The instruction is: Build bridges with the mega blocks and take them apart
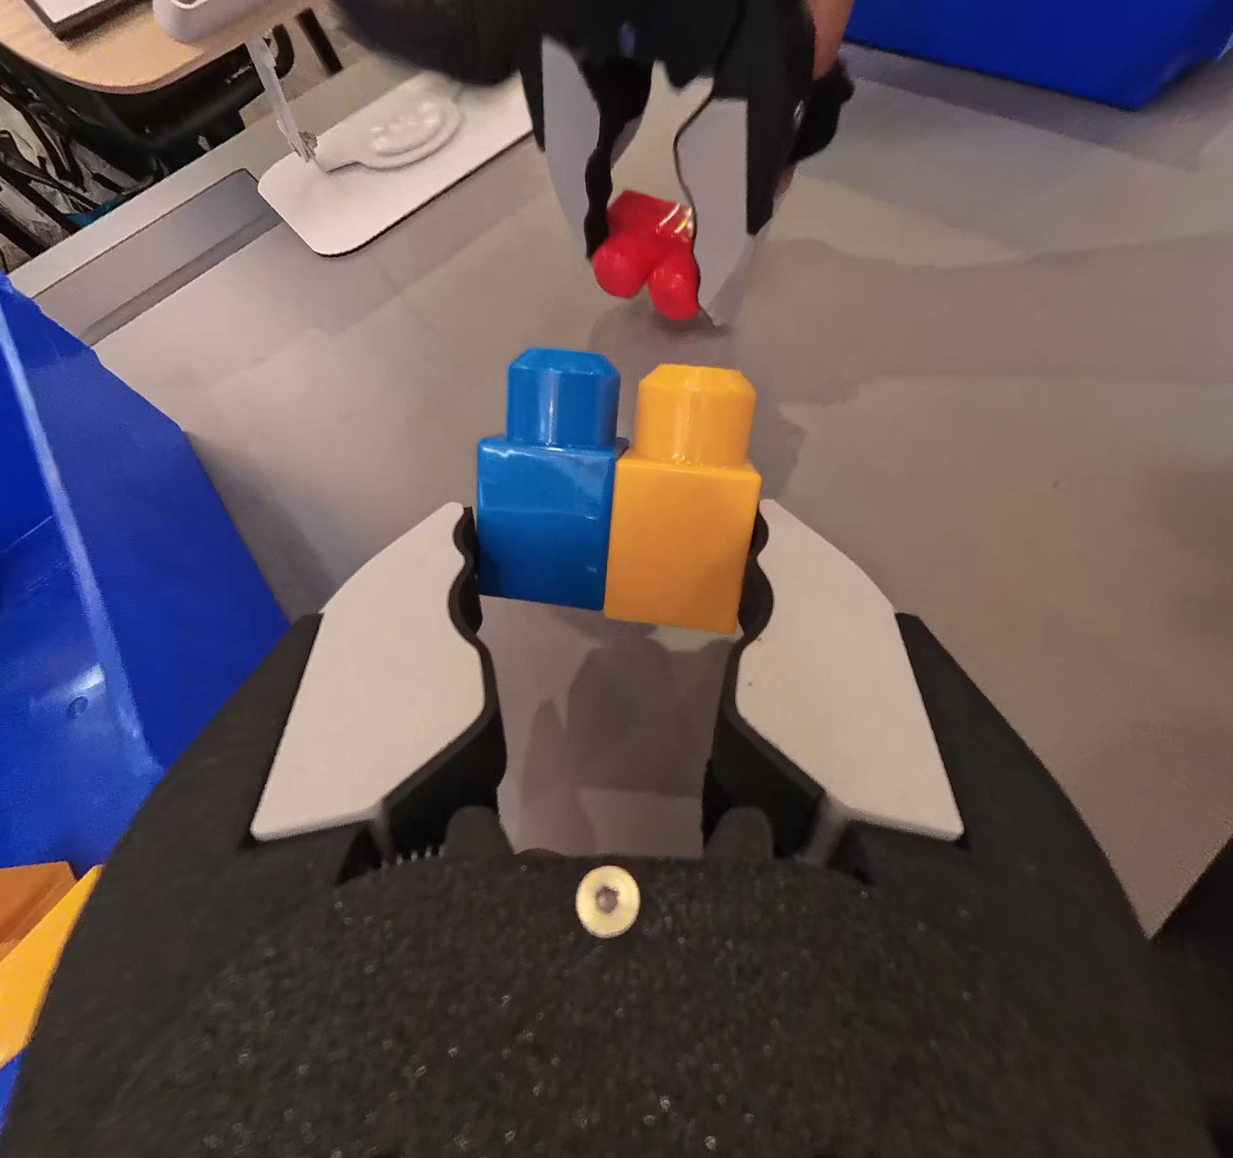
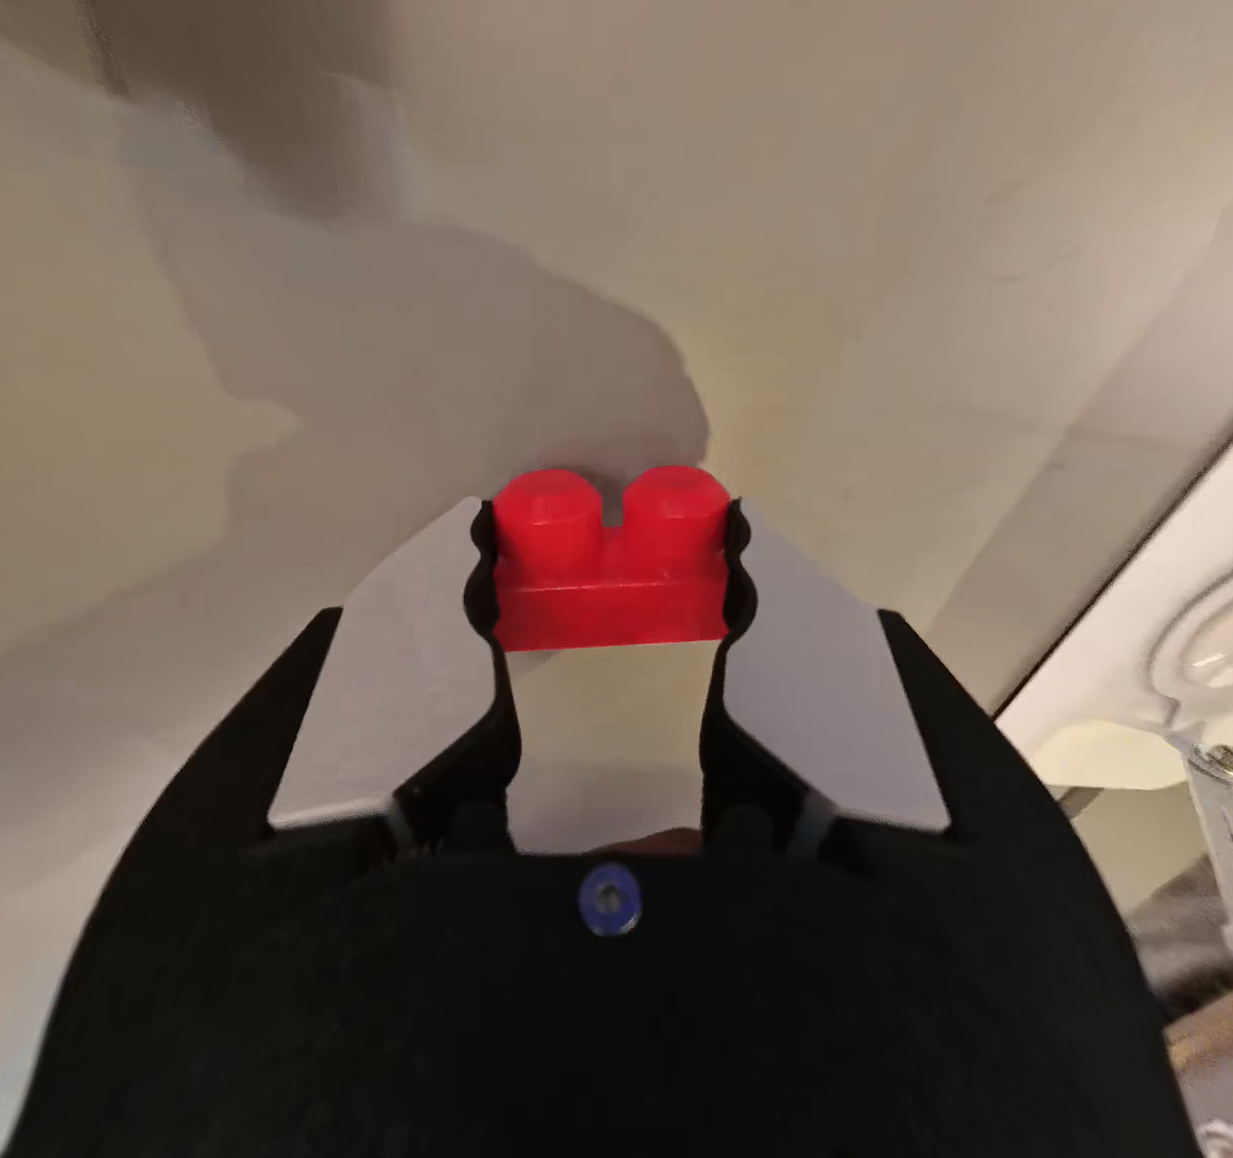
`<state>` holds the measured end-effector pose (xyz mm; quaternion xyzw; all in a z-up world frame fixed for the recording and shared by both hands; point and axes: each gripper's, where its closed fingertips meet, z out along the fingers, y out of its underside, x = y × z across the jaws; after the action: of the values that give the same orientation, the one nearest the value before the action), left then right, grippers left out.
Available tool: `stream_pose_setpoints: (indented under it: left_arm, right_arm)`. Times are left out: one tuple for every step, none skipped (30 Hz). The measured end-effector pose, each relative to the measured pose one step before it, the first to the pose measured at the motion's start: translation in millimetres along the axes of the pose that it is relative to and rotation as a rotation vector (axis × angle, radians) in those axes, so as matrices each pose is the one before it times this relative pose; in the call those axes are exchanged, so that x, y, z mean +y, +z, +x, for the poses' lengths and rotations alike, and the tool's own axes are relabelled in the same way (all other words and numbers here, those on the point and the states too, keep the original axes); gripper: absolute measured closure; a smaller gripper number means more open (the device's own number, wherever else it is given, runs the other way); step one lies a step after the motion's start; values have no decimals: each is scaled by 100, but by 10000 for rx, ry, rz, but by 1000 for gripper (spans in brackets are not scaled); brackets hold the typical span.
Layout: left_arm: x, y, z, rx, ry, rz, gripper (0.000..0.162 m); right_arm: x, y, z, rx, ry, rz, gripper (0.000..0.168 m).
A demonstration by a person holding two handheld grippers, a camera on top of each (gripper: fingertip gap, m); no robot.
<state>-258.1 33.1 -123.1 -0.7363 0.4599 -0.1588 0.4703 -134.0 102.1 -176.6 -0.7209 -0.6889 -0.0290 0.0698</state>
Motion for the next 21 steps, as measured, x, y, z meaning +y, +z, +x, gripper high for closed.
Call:
stream_pose_setpoints:
  left_arm:
    - [44, 3, -60, 42, -88, 22, 86]
    - [95, 9, 6, 83, -110, -16, 86]
    - [31, -5, -5, 69, -102, 19, 86]
    - [18, 13, -11, 47, -66, 23, 86]
    - [30, 43, 22, 47, -20, -12, 86]
    - [-21, 54, 58, 55, 5, 2, 86]
    - [-46, 43, 110, 65, 20, 29, 86]
    - [-38, 53, 127, 41, 44, 26, 86]
    - [26, 91, 100, -5, 64, -28, 86]
    - [70, 133, 103, -11, 88, -62, 86]
    - [-15, 159, 154, 23, 93, -14, 86]
    - [-91, 162, 266, 101, 57, 31, 86]
    - [-145, 189, 368, 182, 6, 56, 86]
    - [-204, 214, 380, 200, -39, 62, 86]
    - [-231, 226, 406, 238, -54, 52, 86]
    - [-403, 228, 563, 369, -66, 140, 86]
    - [-721, 206, 674, 514, -127, 297, 86]
    - [-933, 224, 627, 569, -192, 363, 86]
    - [-1003, 275, 428, 493, -234, 341, 86]
    - [-967, 331, 297, 443, -243, 307, 86]
    - [-904, 359, 298, 454, -210, 291, 86]
  right_arm:
    - [-796, -1300, -30, 96, 321, 960, 103]
    - [-1000, -1541, -209, 21, 447, 1116, 103]
    - [-1116, -1656, -322, 89, 405, 1192, 103]
    - [-1173, -1683, -566, 114, 334, 1226, 103]
    - [-1186, -1642, -780, 139, 323, 1271, 103]
    - [-950, -1505, -978, 152, 309, 1159, 103]
    - [-633, -1322, -1047, 240, 205, 1019, 103]
    - [-255, -1118, -768, 442, 175, 830, 103]
    - [242, -959, -427, 619, 178, 562, 103]
    - [469, -823, -453, 478, 191, 454, 103]
    - [349, -726, -500, 304, 264, 560, 103]
    - [107, -639, -448, 144, 372, 701, 103]
    - [21, -481, -357, -12, 425, 659, 103]
    - [70, -294, -256, -124, 408, 504, 103]
    - [8, -60, -291, -335, 461, 388, 103]
    - [-186, 130, -512, -532, 381, 340, 103]
    - [-722, 126, -628, -593, 219, 548, 103]
    - [-1272, 154, -588, -637, 285, 863, 103]
    - [-1299, 258, -400, -621, 350, 785, 103]
    - [-1212, 341, -167, -531, 311, 748, 103]
    - [-944, 376, -33, -445, 198, 642, 103]
